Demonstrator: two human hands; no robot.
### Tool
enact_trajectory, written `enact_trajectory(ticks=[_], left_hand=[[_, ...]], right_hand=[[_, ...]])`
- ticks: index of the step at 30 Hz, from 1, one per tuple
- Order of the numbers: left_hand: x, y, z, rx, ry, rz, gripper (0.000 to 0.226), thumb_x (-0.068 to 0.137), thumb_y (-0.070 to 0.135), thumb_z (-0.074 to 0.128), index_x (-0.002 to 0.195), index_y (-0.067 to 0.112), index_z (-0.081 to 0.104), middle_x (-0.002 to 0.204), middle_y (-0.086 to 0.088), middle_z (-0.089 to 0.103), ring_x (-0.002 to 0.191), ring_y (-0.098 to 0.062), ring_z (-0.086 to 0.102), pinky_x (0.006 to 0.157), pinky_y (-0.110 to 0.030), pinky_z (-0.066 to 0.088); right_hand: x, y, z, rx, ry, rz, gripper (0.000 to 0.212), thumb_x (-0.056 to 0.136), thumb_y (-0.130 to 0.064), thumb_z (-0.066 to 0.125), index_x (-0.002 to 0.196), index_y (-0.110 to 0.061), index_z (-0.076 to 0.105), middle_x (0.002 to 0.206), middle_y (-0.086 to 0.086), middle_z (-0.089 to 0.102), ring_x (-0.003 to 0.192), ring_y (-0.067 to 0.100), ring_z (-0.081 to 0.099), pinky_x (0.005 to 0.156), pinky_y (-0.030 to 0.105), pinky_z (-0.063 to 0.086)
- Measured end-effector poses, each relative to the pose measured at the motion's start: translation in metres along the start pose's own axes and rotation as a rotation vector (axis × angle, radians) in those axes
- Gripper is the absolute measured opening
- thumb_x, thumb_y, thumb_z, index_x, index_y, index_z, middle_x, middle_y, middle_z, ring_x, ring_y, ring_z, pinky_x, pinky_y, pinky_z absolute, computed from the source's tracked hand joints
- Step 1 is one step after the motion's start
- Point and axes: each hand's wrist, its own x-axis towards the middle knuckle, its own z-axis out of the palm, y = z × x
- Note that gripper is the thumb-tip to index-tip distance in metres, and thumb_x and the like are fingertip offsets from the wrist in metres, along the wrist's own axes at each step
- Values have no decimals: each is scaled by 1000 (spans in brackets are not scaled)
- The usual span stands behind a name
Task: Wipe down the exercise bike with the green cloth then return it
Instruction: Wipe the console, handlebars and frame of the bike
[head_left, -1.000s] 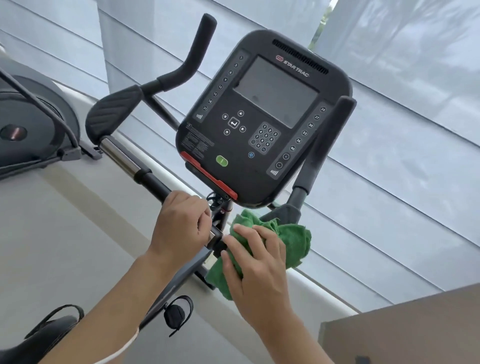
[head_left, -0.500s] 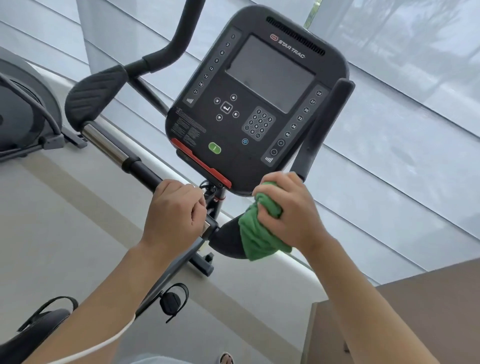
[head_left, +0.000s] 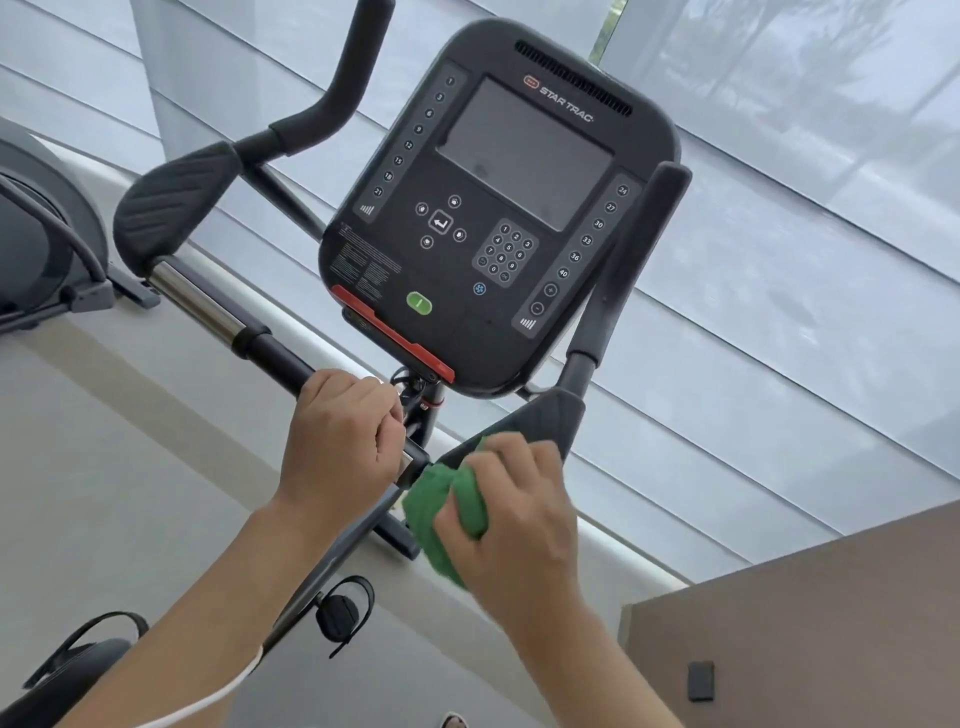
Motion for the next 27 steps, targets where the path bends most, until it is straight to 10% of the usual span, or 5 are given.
enact_trajectory(ticks=[4, 9, 16, 22, 27], left_hand=[[-1, -2, 2, -7, 3, 15, 21, 93, 13, 44, 76, 18, 55, 70, 4, 52, 74, -23, 47, 92, -42, 43], [-2, -1, 1, -11, -26, -1, 24, 97, 17, 41, 78, 18, 56, 72, 3, 53, 76, -20, 46, 94, -41, 44], [-2, 0, 1, -9, -10, -6, 23, 96, 13, 43, 76, 17, 55, 70, 2, 51, 74, -21, 46, 91, -42, 44], [-1, -1, 4, -3, 21, 9, 20, 91, 7, 47, 74, 16, 54, 69, 1, 50, 73, -24, 44, 87, -41, 42], [-2, -5, 6, -3, 10, 18, 19, 92, 10, 48, 76, 18, 54, 71, 4, 51, 75, -23, 44, 87, -41, 41]], right_hand=[[-3, 9, 3, -21, 29, -147, 16, 92, -28, 68, 90, -12, 69, 102, 0, 64, 85, 22, 48, 74, 30, 46], [93, 62, -13, -107, 102, 190, 22, 88, -42, 62, 80, -23, 55, 91, -11, 53, 88, 18, 49, 68, 34, 48], [125, 68, 2, -154, -21, 198, 28, 86, -47, 57, 73, -22, 54, 78, -6, 49, 79, 19, 48, 68, 39, 51], [61, 5, 3, -62, -17, -98, 35, 80, -38, 65, 68, -22, 36, 71, -8, 42, 69, 20, 34, 60, 33, 30], [4, -13, 15, 36, -20, -284, 23, 82, -30, 67, 69, -14, 56, 76, -3, 54, 69, 22, 35, 60, 38, 39]])
